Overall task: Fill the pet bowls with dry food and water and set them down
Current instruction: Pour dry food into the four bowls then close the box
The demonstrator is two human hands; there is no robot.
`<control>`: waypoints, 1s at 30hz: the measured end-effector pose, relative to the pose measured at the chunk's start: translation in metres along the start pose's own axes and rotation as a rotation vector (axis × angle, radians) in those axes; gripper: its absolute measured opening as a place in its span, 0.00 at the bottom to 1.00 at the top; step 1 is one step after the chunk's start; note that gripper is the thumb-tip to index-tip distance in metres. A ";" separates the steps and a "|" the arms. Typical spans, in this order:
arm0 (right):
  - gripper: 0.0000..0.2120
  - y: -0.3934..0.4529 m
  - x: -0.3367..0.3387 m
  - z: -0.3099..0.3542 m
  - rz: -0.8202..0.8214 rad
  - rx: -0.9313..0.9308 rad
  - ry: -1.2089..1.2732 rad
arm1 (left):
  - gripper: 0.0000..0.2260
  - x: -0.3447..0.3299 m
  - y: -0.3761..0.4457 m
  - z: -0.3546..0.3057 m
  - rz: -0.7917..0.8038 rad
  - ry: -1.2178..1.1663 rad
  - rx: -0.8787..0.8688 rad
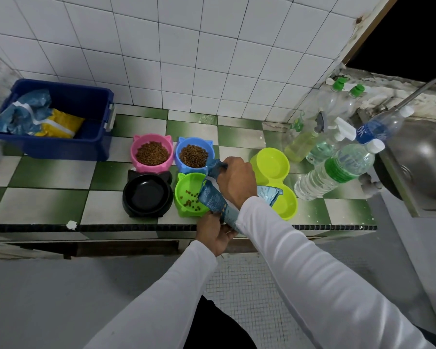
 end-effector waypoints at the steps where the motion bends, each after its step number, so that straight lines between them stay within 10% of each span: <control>1: 0.11 0.000 0.000 0.000 0.000 -0.001 0.008 | 0.10 0.000 0.000 0.000 0.001 0.002 0.000; 30: 0.11 0.001 0.003 0.008 0.017 0.023 0.004 | 0.09 0.006 0.010 -0.007 -0.016 0.014 0.055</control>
Point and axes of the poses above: each hand's wrist, its own y-axis towards the middle knuckle, its own x-axis out of the back of the hand, z = x × y, the point moved 7 cm from there along y, towards the middle knuckle, and after that the axes turned 11 degrees about z, right-handed, at the moved point
